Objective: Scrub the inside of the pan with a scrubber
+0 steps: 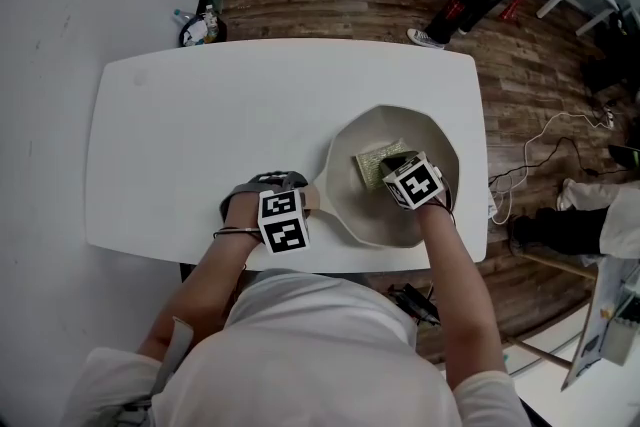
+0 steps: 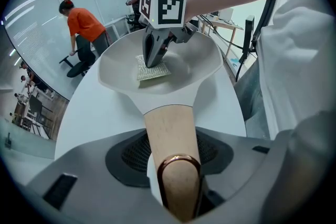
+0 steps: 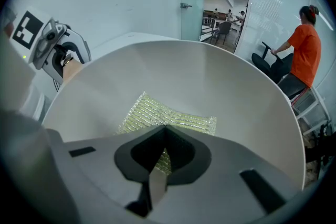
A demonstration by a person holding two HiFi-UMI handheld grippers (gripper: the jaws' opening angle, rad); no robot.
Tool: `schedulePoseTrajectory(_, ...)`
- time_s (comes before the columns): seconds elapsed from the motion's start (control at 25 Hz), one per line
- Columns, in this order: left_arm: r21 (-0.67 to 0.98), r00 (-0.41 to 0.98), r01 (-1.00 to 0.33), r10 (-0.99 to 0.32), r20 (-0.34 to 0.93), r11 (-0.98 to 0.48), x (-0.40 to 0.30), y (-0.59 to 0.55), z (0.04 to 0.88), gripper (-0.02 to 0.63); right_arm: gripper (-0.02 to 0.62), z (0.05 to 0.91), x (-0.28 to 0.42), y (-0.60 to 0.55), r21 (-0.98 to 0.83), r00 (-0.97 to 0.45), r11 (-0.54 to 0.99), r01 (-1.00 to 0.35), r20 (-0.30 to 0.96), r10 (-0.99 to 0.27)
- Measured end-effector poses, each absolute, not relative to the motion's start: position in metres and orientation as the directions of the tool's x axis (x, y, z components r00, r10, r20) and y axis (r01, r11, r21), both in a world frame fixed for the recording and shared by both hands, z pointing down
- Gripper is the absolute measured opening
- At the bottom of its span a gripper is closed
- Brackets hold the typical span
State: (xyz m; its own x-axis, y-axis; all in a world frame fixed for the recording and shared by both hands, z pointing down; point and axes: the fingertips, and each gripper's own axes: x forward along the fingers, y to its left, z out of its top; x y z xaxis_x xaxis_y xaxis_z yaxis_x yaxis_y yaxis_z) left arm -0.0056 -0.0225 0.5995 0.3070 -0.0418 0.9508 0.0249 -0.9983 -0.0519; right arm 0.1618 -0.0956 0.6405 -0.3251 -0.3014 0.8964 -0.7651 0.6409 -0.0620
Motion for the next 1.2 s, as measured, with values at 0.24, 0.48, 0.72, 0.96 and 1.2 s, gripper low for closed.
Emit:
schedulePoseTrajectory(0.24, -0.060, 0.312, 0.017, -0.051, 0.949, -0.998, -0.008, -0.025, 0.594, 0.199, 0.021, 0.640, 0.158, -0.096, -0.077, -0.340, 0.642, -0.763, 0.892, -0.297)
schedulePoseTrajectory(0.48, -0.054, 0.305, 0.005, -0.050, 0.951, -0.999, -0.009, -0.024, 0.589, 0.199, 0.021, 0.640, 0.159, -0.092, -0.073, -0.343, 0.650, -0.756, 0.890, -0.299)
schedulePoseTrajectory(0.72, -0.064, 0.300, -0.005, -0.063, 0.952, -0.998, -0.013, -0.025, 0.583, 0.199, 0.021, 0.643, 0.160, -0.085, -0.084, -0.351, 0.655, -0.751, 0.891, -0.289)
schedulePoseTrajectory(0.96, -0.076, 0.314, -0.035, -0.083, 0.946, -0.997, -0.021, -0.023, 0.566, 0.199, 0.021, 0.638, 0.156, -0.085, -0.020, -0.340, 0.726, -0.688, 0.892, -0.298)
schedulePoseTrajectory(1.2, -0.056, 0.380, -0.099, -0.090, 0.920, -0.994, -0.025, -0.026, 0.543, 0.198, 0.020, 0.620, 0.145, -0.095, 0.022, -0.370, 0.706, -0.708, 0.839, -0.398)
